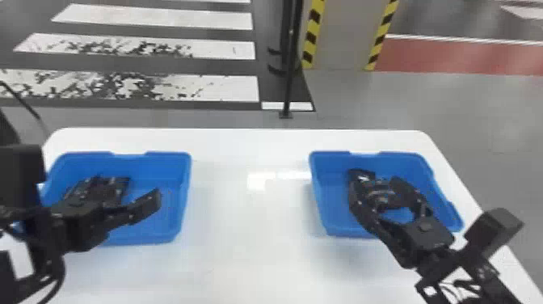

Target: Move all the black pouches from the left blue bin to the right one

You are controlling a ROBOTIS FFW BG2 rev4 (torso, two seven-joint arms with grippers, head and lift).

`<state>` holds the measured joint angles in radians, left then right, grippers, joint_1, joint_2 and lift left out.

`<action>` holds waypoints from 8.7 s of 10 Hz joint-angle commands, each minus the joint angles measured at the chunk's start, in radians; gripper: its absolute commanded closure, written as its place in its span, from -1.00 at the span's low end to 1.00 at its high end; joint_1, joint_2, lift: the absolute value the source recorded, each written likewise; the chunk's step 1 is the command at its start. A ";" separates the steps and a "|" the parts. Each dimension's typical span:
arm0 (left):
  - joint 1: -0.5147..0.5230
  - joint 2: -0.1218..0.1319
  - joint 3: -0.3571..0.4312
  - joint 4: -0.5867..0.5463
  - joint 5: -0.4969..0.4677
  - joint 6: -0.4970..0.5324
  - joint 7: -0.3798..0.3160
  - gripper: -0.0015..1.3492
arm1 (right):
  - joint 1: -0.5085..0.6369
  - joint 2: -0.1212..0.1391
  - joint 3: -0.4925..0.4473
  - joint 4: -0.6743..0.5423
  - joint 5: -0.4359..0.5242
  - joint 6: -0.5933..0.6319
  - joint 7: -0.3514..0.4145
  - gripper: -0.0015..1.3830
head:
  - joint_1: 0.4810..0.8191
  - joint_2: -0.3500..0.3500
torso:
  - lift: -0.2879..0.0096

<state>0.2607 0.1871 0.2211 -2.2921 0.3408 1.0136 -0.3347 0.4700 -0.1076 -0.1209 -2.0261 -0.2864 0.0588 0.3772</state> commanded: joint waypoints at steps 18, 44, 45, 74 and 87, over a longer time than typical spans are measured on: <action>-0.563 -0.018 -0.095 0.718 -0.413 0.275 0.080 -0.74 | 0.129 0.006 0.161 -0.074 -0.190 0.074 0.028 -0.71 | 0.27 0.71 | -0.01; -0.094 0.094 -0.492 -0.058 0.030 -0.020 -0.043 0.79 | -0.144 -0.069 0.185 0.064 -0.358 0.214 0.048 -0.69 | 0.27 -0.29 | -0.01; -0.096 0.095 -0.506 -0.058 0.038 -0.015 -0.043 0.79 | -0.144 -0.067 0.179 0.059 -0.360 0.196 0.045 -0.69 | 0.27 -0.35 | -0.01; -0.111 0.003 0.090 0.077 -0.219 0.157 0.011 -0.68 | 0.156 0.020 0.051 -0.155 0.037 -0.029 -0.011 -0.79 | 0.27 0.35 | -0.01; -0.465 -0.008 0.034 0.646 -0.442 0.233 -0.012 0.79 | 0.173 0.014 0.117 -0.142 -0.065 0.000 -0.004 -0.79 | 0.27 0.83 | -0.01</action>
<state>-0.2085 0.1789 0.2581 -1.6428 -0.0876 1.2723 -0.3409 0.6428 -0.0936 -0.0039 -2.1691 -0.3474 0.0563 0.3727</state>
